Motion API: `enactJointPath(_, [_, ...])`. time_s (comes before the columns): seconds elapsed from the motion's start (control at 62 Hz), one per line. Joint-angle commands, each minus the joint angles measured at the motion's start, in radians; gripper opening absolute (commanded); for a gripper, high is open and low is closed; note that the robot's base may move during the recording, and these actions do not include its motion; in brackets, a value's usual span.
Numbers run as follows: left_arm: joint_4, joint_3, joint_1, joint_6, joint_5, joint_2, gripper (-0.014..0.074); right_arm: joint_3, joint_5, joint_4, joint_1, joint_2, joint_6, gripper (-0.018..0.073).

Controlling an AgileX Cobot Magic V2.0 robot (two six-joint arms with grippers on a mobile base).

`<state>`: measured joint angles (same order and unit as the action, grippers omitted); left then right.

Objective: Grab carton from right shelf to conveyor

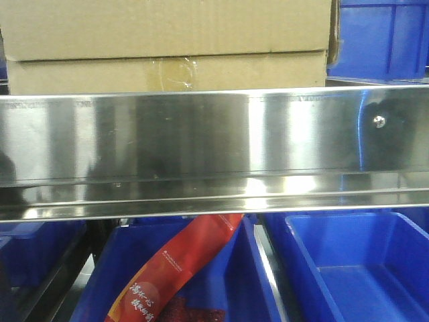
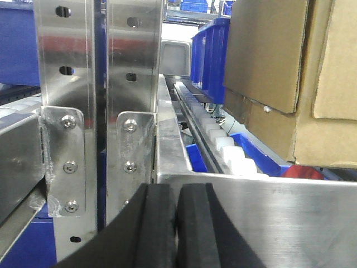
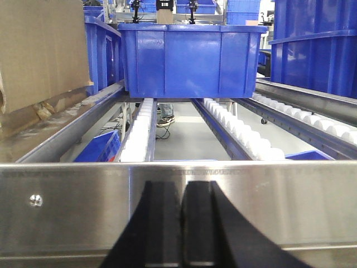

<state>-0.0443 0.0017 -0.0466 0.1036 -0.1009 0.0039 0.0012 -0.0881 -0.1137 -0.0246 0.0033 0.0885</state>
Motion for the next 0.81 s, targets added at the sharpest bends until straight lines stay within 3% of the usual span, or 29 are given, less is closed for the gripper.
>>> enactJointPath(0.0, [0.004, -0.002, -0.001, -0.001, 0.019, -0.004, 0.0013, -0.001, 0.022, -0.002, 0.000, -0.003, 0.009, -0.0069])
enactJointPath(0.435, [0.004, -0.002, -0.001, -0.001, 0.019, -0.004, 0.0013, -0.001, 0.022, -0.002, 0.000, -0.003, 0.009, -0.0069])
enactJointPath(0.79, [0.004, -0.002, -0.001, -0.001, 0.132, -0.004, 0.0013, -0.001, 0.121, -0.002, 0.000, -0.003, 0.009, -0.0069])
